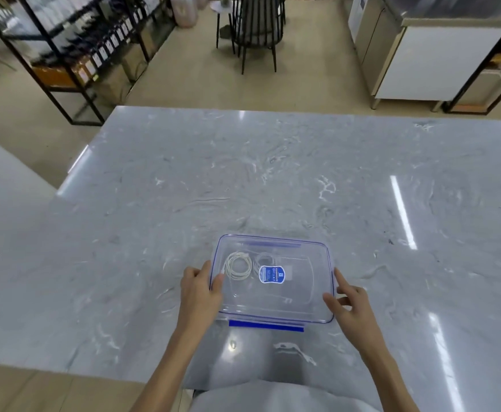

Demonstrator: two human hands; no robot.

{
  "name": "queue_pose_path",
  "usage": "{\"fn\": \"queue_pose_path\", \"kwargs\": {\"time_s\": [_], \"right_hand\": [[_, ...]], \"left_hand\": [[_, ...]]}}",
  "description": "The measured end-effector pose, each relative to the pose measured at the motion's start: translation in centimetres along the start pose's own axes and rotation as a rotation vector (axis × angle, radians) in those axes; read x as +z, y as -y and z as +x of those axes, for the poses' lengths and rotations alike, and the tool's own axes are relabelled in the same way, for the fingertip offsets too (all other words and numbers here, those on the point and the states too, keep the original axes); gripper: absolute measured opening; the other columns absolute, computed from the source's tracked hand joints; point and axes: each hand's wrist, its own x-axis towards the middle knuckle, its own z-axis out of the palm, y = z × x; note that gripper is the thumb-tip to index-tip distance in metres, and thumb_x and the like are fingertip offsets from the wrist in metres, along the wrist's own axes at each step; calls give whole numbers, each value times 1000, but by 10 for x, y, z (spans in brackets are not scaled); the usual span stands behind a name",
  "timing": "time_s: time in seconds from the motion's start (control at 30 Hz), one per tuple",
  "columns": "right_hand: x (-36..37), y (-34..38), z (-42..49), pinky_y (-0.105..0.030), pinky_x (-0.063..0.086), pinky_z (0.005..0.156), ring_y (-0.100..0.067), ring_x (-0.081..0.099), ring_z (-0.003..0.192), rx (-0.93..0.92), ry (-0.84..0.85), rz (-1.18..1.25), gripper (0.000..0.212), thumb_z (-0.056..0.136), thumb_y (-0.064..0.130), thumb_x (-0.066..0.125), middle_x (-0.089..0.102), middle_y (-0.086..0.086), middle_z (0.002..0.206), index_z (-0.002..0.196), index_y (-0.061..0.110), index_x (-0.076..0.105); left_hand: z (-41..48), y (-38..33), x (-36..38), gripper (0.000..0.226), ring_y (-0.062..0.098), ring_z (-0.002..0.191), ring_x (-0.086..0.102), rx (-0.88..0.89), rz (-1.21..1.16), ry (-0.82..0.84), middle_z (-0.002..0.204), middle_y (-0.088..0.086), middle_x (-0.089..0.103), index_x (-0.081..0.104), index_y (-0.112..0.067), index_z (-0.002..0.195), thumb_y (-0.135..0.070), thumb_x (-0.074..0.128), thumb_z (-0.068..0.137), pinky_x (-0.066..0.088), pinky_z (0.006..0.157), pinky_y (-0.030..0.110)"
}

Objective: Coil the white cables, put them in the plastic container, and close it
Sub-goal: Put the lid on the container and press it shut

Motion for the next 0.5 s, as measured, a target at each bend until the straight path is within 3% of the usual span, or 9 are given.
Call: {"fn": "queue_pose_path", "kwargs": {"time_s": [0.2,0.27,0.4,0.5], "right_hand": [[10,-2,-5,-28,49,76,-18,59,90,25,-56,-22,57,95,23,59,46,-7,113,148,27,36],[11,1,-4,-30,50,78,-20,58,92,28,-63,-40,58,95,26,58,45,-7,115,148,29,34],[14,6,-6,-38,52,89,-22,57,91,4,-92,-88,59,95,25,58,45,-5,112,149,29,34],[15,6,-5,-36,49,90,-18,55,87,-5,-104,-89,58,95,23,58,45,-4,108,148,28,35]], "left_hand": [[-1,4,-5,33,22,90,51,17,-24,38,102,5,42,57,-14,128,-26,54,97,37,82,25],[1,4,-7,39,23,91,53,-8,-48,60,103,4,42,54,-17,134,-31,53,98,39,84,26],[4,7,-10,32,16,84,54,-14,-49,86,100,1,43,58,-19,124,-37,50,98,45,84,29],[4,10,-11,39,18,87,56,-17,-39,113,103,4,45,55,-19,133,-36,51,99,42,82,26]]}}
